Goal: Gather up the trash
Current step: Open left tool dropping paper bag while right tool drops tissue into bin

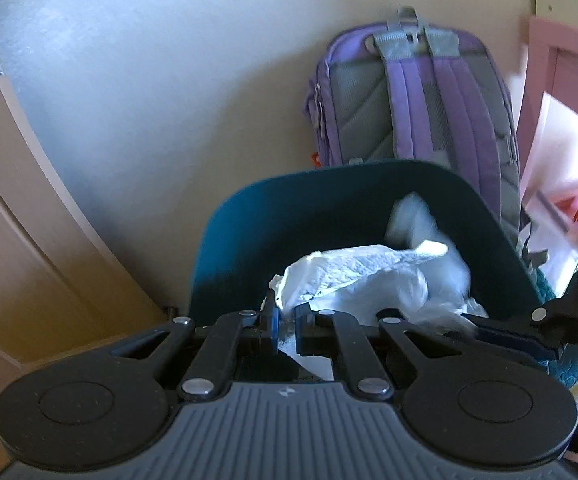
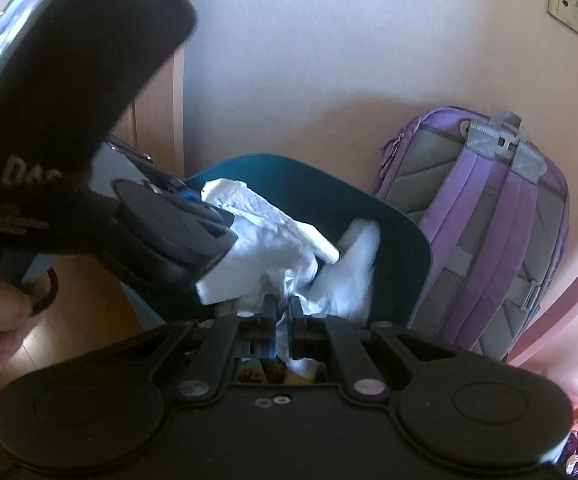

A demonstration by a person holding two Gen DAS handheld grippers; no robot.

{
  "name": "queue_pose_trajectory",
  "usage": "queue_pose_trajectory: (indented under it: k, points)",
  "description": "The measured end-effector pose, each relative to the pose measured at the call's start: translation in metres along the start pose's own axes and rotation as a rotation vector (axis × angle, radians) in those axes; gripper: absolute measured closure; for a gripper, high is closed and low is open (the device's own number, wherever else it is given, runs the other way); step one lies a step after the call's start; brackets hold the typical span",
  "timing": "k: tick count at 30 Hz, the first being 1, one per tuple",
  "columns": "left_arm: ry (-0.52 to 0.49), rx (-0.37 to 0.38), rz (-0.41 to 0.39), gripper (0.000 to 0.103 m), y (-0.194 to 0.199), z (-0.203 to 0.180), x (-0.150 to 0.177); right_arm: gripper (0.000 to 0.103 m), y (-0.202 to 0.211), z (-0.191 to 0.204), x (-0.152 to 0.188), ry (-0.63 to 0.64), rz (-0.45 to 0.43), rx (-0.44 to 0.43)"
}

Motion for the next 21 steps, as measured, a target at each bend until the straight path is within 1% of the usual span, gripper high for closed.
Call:
queue_pose_trajectory:
  k: [2, 4, 6, 9, 12, 13, 14, 15, 16, 17, 18, 20, 21]
  points:
    - [-0.011, 0.001, 0.025, 0.095, -0.004, -0.004, 0.003, 0.096, -0.003, 0.0, 0.002, 0.008, 0.01, 0.004]
    - [-0.013, -0.008, 0.032, 0.095, -0.007, -0.006, 0.004, 0.093, -0.003, 0.002, 0.003, 0.014, 0.013, 0.007]
    - [-0.021, 0.015, 0.047, 0.094, -0.008, -0.01, 0.005, 0.088, -0.004, 0.001, 0.004, 0.008, 0.008, 0.006]
    - [-0.027, 0.021, 0.06, 0.092, -0.011, -0.013, 0.007, 0.084, -0.003, -0.002, 0.004, -0.002, 0.002, 0.014]
    - [-0.025, 0.037, 0.064, 0.088, -0.01, -0.015, 0.009, 0.082, -0.002, -0.005, 0.005, -0.002, 0.002, 0.021]
    - [-0.021, 0.038, 0.065, 0.084, -0.009, -0.014, 0.01, 0.082, 0.0, -0.005, 0.005, -0.004, 0.0, 0.022]
    - [-0.019, 0.04, 0.066, 0.075, -0.008, -0.014, 0.011, 0.081, 0.001, -0.005, 0.005, -0.007, -0.001, 0.021]
    - [-0.018, 0.041, 0.063, 0.07, -0.006, -0.014, 0.011, 0.079, 0.003, -0.006, 0.005, -0.008, -0.004, 0.024]
    - [-0.019, 0.04, 0.055, 0.056, -0.004, -0.014, 0.012, 0.078, 0.004, -0.006, 0.005, -0.009, -0.008, 0.026]
    - [-0.023, 0.031, 0.045, 0.046, -0.002, -0.013, 0.011, 0.078, 0.006, -0.005, 0.006, -0.011, -0.01, 0.031]
    - [-0.028, 0.017, 0.027, 0.044, 0.003, -0.012, 0.011, 0.077, 0.008, -0.005, 0.007, -0.012, -0.01, 0.04]
    - [-0.037, 0.031, 0.011, 0.042, 0.01, -0.013, 0.011, 0.076, 0.013, -0.005, 0.008, -0.016, -0.014, 0.036]
    - [-0.034, 0.034, 0.006, 0.042, 0.013, -0.011, 0.01, 0.073, 0.016, -0.004, 0.008, -0.017, -0.018, 0.043]
Point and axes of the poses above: each gripper's, at about its wrist camera, not at the fingertips, and y roughly against the way its jaws point, z to its left, x to its underside, the point moved 9 cm from there along -y, roughly the way its jaws point, and after that the axes turned 12 degrees about -x, right-handed, at the moved point
